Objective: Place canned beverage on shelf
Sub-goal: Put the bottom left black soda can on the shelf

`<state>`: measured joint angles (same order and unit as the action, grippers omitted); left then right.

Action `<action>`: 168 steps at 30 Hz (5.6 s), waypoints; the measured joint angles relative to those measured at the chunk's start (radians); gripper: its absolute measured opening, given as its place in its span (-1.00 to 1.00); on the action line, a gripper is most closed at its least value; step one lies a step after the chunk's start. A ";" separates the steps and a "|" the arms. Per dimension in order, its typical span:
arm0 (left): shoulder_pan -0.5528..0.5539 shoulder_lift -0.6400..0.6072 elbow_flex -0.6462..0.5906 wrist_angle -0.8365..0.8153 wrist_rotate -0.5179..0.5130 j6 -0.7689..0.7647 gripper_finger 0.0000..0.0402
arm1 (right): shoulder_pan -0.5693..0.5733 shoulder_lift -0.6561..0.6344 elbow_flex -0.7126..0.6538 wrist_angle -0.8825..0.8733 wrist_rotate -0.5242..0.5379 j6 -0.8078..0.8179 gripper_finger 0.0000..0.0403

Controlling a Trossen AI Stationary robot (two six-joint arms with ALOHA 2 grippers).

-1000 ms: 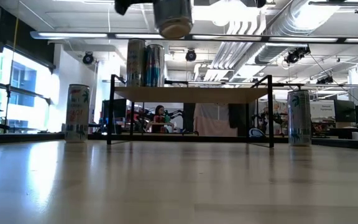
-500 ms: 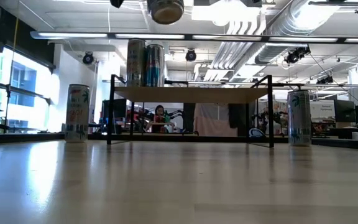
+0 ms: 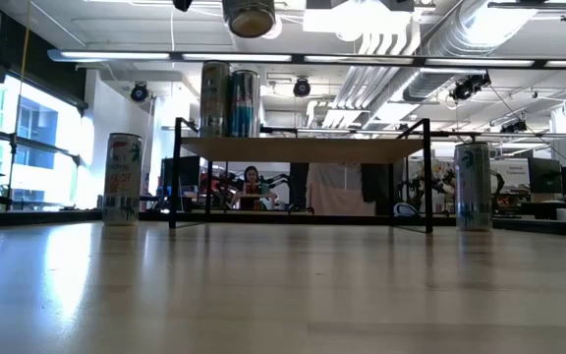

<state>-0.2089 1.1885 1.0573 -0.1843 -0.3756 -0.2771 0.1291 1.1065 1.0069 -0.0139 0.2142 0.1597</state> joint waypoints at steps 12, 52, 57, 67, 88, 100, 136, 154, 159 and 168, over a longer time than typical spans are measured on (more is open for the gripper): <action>-0.002 -0.145 -0.158 0.063 0.000 -0.051 0.04 | 0.000 0.001 0.000 -0.003 -0.015 0.020 -1.00; -0.001 -0.129 -0.171 0.093 -0.057 -0.178 0.05 | 0.000 -0.014 0.000 -0.074 -0.062 -0.012 -1.00; -0.001 0.005 -0.073 0.098 -0.058 -0.171 0.05 | 0.000 -0.064 0.000 -0.073 0.088 -0.057 -1.00; 0.130 0.301 0.215 -0.065 -0.215 -0.156 0.05 | 0.000 -0.144 0.000 -0.071 0.263 -0.090 -1.00; 0.347 0.614 0.473 -0.163 -0.266 -0.266 0.05 | 0.001 -0.140 0.000 -0.072 0.266 -0.082 -1.00; 0.353 0.634 0.473 -0.162 -0.318 -0.290 0.05 | 0.001 -0.139 0.000 -0.073 0.264 -0.082 -1.00; 0.376 0.632 0.473 -0.159 -0.307 -0.272 0.20 | 0.000 -0.139 0.000 -0.099 0.251 -0.052 -1.00; 0.360 0.628 0.472 -0.153 -0.313 -0.269 0.55 | 0.001 -0.139 0.000 -0.102 0.249 -0.052 -1.00; 0.347 0.628 0.472 -0.153 -0.311 -0.263 0.57 | 0.000 -0.139 0.000 -0.102 0.250 -0.052 -1.00; 0.331 0.616 0.472 -0.162 -0.314 -0.233 0.58 | 0.000 -0.139 0.000 -0.102 0.250 -0.052 -1.00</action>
<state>0.1219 1.8048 1.5295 -0.3465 -0.6899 -0.5101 0.1295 0.9676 1.0069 -0.1158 0.4641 0.1078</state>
